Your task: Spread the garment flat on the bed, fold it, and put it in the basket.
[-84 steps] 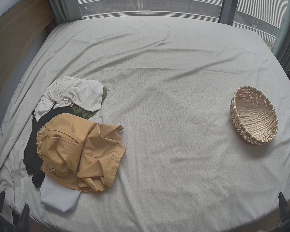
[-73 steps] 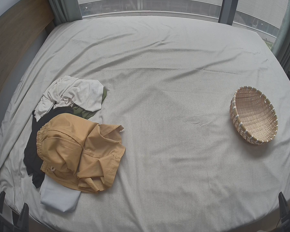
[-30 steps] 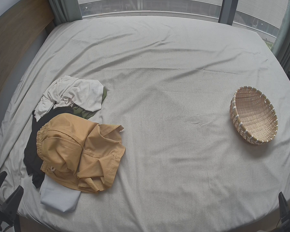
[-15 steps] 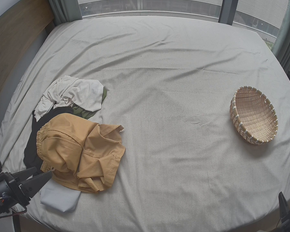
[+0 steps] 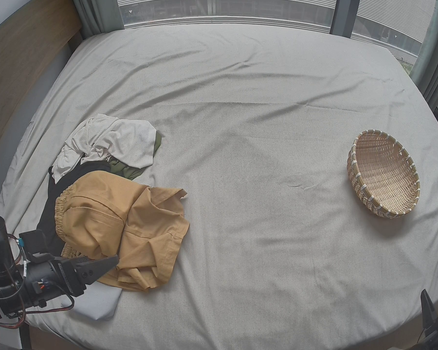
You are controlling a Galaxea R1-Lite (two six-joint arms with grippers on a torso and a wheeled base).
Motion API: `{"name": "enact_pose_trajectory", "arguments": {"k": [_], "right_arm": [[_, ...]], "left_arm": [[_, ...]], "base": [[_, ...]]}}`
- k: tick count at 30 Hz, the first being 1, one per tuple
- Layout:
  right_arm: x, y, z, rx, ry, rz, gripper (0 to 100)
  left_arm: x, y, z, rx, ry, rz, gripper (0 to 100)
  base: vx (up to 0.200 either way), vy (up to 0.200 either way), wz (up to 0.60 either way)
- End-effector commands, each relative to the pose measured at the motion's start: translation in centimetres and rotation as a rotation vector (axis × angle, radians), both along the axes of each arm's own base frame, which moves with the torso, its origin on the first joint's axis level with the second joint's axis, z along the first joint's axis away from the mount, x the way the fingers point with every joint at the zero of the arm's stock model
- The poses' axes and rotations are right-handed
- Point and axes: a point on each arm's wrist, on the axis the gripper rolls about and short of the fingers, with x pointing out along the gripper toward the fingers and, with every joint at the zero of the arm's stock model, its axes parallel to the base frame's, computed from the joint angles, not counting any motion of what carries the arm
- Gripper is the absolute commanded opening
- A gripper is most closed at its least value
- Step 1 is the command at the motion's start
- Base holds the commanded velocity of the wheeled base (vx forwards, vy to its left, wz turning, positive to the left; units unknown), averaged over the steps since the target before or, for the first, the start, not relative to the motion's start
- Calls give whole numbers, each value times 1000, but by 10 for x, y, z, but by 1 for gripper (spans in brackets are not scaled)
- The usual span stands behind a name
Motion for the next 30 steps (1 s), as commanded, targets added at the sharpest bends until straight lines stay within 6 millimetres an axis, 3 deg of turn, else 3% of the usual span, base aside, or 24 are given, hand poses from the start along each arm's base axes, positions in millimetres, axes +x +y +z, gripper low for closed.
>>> {"name": "enact_pose_trajectory", "arguments": {"k": [1,21,30], "right_arm": [[1,0,-5,0,10,1,100],[1,0,-5,0,8,-2,100],[1,0,-5,0,10,-2,100]], "left_arm": [[14,-4,-18,32,106,1,100],[49,-17,-70,76,314,-33,100],[54,-19,-80,80,352,-37,100]], "base": [[0,0,0],[0,0,0],[0,0,0]]}}
